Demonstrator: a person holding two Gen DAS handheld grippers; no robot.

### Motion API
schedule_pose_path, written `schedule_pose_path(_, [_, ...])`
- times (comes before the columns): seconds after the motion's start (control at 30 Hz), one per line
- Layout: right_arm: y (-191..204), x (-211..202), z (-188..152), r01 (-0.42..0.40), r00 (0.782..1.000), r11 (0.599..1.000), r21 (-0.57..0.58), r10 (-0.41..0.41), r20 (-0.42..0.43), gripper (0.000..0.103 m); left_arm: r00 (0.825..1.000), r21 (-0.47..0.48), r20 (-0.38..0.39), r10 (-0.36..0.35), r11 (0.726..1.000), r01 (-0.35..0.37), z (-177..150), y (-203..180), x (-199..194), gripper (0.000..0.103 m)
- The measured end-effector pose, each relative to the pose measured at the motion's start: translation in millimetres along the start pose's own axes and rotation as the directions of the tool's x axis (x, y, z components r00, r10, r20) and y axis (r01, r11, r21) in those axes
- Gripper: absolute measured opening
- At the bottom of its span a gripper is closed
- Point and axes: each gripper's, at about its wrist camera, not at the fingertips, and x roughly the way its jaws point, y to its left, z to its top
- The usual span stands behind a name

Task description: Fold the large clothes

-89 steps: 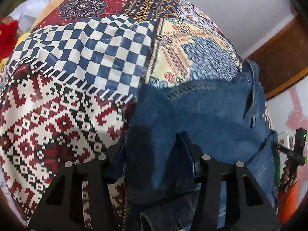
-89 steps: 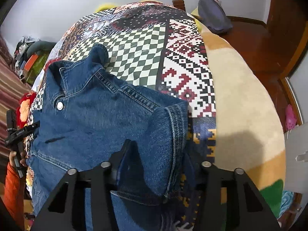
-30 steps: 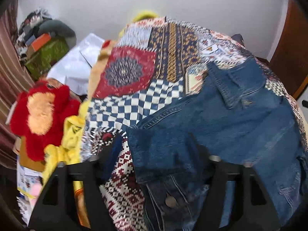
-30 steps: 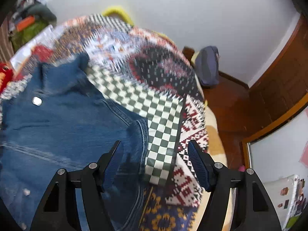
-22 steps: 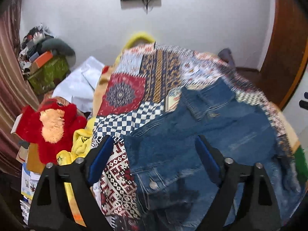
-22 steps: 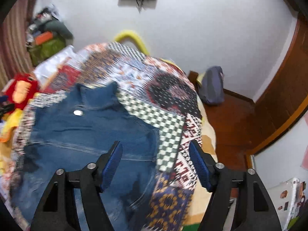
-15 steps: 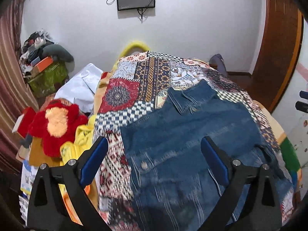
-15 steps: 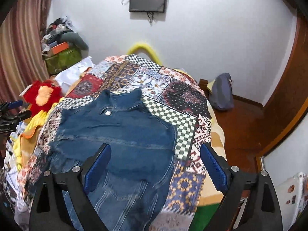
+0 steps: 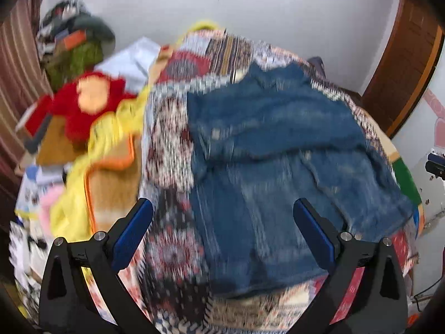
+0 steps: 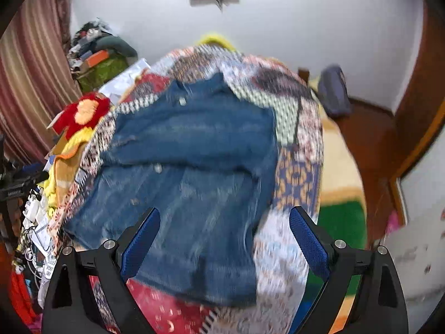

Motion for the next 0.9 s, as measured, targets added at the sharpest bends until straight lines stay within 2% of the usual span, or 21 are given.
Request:
schedule_pose_path(0.17, [-18, 21, -37, 0.009, 0.997, 0.997, 0.081, -0.004, -0.071, 0.093, 0.993, -0.103, -0.112, -0.036, 0.994, 0.025, -43, 15, 30, 0.102])
schedule_pose_path(0.27, [-27, 40, -56, 0.001, 0.988, 0.991, 0.134, 0.02, -0.151, 0.093, 0.988, -0.167, -0.149, -0.039, 0.986, 0.014, -66, 22, 45, 0.102])
schedule_pose_path(0.37, [-30, 53, -70, -0.019, 0.98, 0.986, 0.168, 0.051, -0.19, 0.093, 0.975, -0.224, -0.202, -0.096, 0.973, 0.05, -86, 23, 64, 0.101])
schedule_pose_path(0.5, [-30, 68, -80, -0.065, 0.97, 0.977, 0.205, 0.11, -0.219, 0.093, 0.964, -0.281, -0.23, -0.132, 0.957, 0.064, -104, 16, 81, 0.099])
schedule_pose_path(0.63, [-28, 77, -79, -0.115, 0.961, 0.966, 0.233, 0.167, -0.22, 0.09, 0.959, -0.333, -0.206, -0.193, 0.936, 0.117, -107, 13, 87, 0.096])
schedule_pose_path(0.7, [-26, 77, -77, -0.144, 0.96, 0.958, 0.247, 0.196, -0.201, 0.081, 0.95, -0.361, -0.192, -0.247, 0.918, 0.166, -106, 13, 88, 0.079])
schedule_pose_path(0.77, [-22, 75, -76, -0.155, 0.965, 0.959, 0.238, 0.199, -0.171, 0.071, 0.944, -0.367, -0.181, -0.275, 0.91, 0.195, -103, 11, 88, 0.07])
schedule_pose_path(0.8, [-21, 74, -77, -0.149, 0.969, 0.961, 0.231, 0.189, -0.16, 0.067, 0.951, -0.353, -0.175, -0.255, 0.918, 0.181, -101, 9, 86, 0.064])
schedule_pose_path(0.83, [-19, 72, -76, -0.144, 0.973, 0.964, 0.224, 0.179, -0.147, 0.056, 0.958, -0.335, -0.171, -0.229, 0.928, 0.163, -97, 7, 84, 0.06])
schedule_pose_path(0.87, [-20, 71, -74, -0.131, 0.977, 0.966, 0.223, 0.163, -0.135, 0.04, 0.964, -0.321, -0.166, -0.206, 0.936, 0.144, -93, 7, 82, 0.048])
schedule_pose_path(0.9, [-22, 72, -71, -0.121, 0.979, 0.966, 0.227, 0.155, -0.135, 0.036, 0.97, -0.312, -0.159, -0.187, 0.941, 0.13, -88, 7, 80, 0.037])
